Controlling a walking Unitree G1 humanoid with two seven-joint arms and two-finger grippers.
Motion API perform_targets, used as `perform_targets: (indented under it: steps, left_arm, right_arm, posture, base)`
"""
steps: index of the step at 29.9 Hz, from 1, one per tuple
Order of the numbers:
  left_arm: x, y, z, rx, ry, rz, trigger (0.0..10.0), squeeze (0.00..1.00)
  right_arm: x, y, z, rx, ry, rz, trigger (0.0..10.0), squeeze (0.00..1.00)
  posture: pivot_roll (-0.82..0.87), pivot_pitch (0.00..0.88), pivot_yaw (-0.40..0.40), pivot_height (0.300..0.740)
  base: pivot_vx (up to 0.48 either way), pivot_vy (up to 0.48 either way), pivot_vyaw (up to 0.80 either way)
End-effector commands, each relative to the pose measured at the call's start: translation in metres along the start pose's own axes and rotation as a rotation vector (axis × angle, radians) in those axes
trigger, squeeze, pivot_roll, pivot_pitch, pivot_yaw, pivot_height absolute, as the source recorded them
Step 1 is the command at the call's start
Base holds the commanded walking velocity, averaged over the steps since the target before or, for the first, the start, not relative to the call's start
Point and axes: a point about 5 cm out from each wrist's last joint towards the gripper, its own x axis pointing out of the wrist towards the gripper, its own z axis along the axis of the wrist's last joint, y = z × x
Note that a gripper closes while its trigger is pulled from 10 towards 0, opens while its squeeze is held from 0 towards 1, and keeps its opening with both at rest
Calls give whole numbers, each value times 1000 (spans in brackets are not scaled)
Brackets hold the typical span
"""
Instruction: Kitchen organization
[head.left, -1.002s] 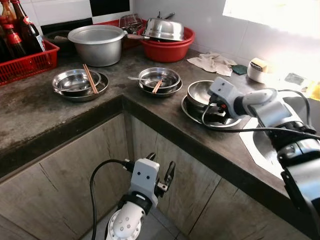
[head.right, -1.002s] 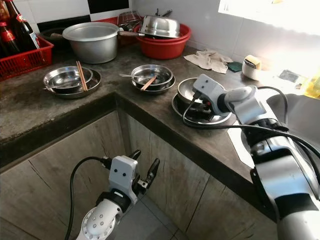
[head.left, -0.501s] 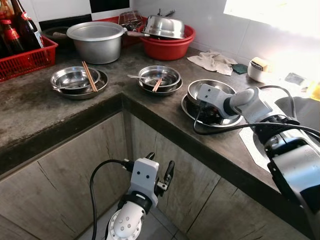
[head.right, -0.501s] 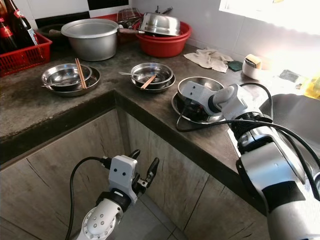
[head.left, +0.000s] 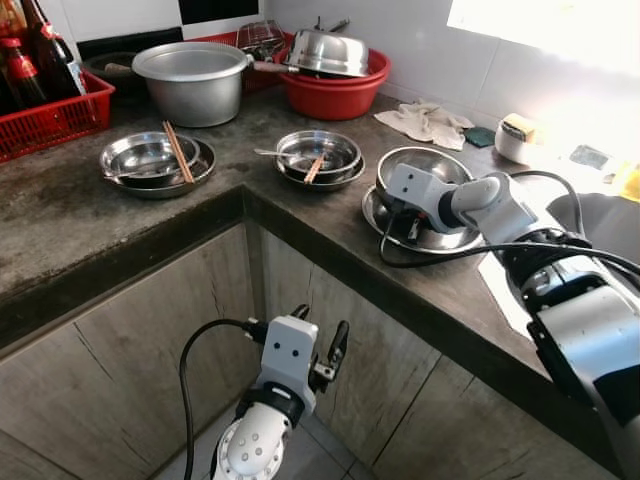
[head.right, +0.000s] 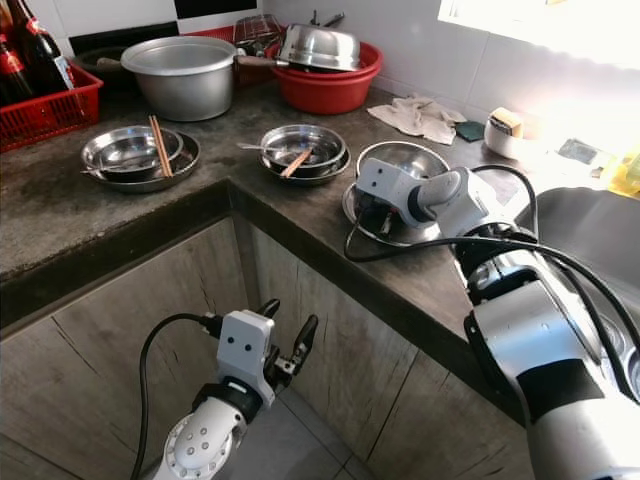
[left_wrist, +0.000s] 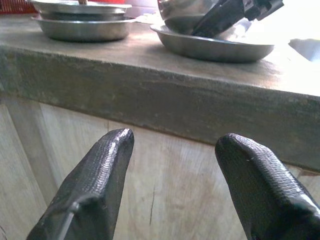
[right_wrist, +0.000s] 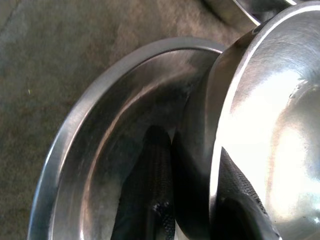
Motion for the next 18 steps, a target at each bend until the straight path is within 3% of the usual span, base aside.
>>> perform_targets:
  steps: [1,6,9,11,15,18]
  left_arm:
    - [1,0,2,0,-6,1,10000,0]
    - [2,0,2,4,-8,2,10000,0]
    - [3,2,3,7,-12,8,10000,0]
    - [3,3,3,8,-12,9,10000,0]
    - [5,5,4,14,-18,10,10000,0]
    - [6,5,4,16,-20,10,10000,0]
  right_arm:
    - [-4,-6,7,13,-85,-61,0,0]
    - [-6,-7,9,32,-152,-119,0,0]
    - [-15,-11,18,128,-356,-317,0,0]
    - [-16,-10,19,167,-394,-348,0,0]
    - [-33,13,24,335,-631,-532,0,0]
    - [-35,18,24,353,-653,-548,0,0]
  posture:
    - [194,51,-98,740]
    - [195,48,-93,740]
    - [198,40,-91,740]
    - [199,36,-87,740]
    - [196,27,-75,740]
    - [196,27,-75,740]
  base:
    - [0,0,0]
    - [0,0,0]
    - [0,0,0]
    - [0,0,0]
    - [0,0,0]
    - [0,0,0]
